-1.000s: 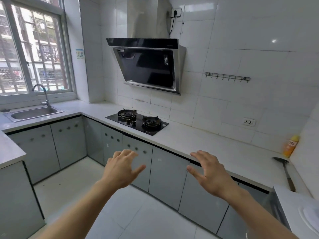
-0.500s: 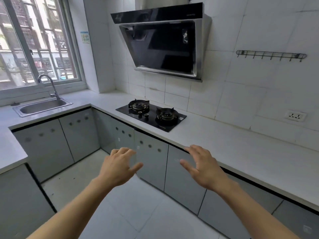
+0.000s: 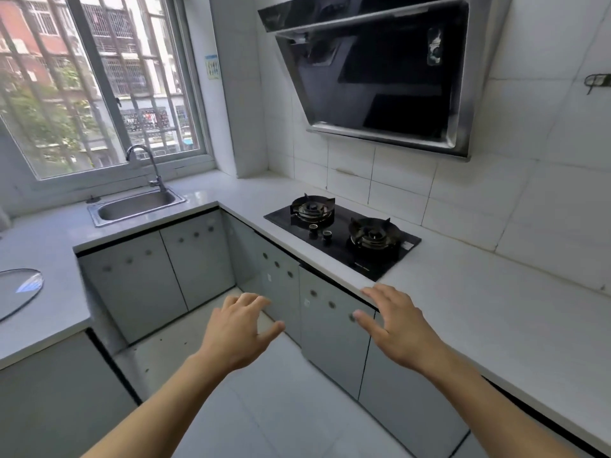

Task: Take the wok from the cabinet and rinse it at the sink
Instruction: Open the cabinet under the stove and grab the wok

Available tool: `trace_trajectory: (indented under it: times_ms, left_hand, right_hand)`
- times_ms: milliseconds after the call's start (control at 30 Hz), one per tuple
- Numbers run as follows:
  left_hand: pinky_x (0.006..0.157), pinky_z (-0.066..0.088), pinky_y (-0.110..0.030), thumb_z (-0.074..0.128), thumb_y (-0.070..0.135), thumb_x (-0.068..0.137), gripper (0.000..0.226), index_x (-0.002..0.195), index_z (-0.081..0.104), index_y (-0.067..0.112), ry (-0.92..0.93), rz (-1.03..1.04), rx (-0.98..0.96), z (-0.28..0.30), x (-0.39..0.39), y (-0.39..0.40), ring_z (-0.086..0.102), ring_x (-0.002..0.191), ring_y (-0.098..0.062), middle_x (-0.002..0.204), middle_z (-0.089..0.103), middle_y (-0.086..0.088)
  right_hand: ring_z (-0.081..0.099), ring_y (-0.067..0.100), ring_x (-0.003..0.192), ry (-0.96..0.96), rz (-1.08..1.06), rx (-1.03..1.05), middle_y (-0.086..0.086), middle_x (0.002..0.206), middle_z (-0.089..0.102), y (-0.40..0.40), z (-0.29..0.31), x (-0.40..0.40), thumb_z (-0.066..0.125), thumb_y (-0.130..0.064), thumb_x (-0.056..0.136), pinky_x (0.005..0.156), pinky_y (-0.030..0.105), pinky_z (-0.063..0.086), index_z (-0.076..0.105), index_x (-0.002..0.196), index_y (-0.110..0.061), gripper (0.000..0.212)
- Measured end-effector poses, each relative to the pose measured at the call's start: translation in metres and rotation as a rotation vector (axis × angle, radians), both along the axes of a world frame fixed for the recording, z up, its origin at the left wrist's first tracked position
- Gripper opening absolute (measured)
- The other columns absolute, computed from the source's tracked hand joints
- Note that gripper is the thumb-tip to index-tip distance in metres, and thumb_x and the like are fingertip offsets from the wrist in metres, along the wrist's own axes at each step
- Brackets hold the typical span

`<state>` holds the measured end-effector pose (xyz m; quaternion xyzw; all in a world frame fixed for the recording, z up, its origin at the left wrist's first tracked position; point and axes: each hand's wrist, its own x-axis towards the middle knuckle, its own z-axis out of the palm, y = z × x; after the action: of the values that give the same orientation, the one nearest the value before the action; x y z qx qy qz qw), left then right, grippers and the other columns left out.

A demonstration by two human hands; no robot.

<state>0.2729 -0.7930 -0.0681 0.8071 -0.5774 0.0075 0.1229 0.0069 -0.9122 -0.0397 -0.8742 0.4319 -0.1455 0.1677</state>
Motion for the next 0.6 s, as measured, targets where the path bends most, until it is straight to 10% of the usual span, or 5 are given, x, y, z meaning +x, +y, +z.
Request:
trace_trajectory:
  times_ms: [600]
  left_hand:
    - [0.103, 0.037, -0.041, 0.038, 0.071, 0.087, 0.063, 0.138, 0.042, 0.034, 0.118, -0.09, -0.013, -0.038, 0.218, -0.163, 0.038, 0.13, -0.02, 0.142, 0.046, 0.008]
  right_hand:
    - [0.022, 0.015, 0.14, 0.1, -0.074, -0.025, -0.008, 0.152, 0.031, -0.13, -0.013, 0.224, 0.038, -0.056, 0.096, 0.112, 0.04, 0.028, 0.034, 0.145, -0.029, 0.056]
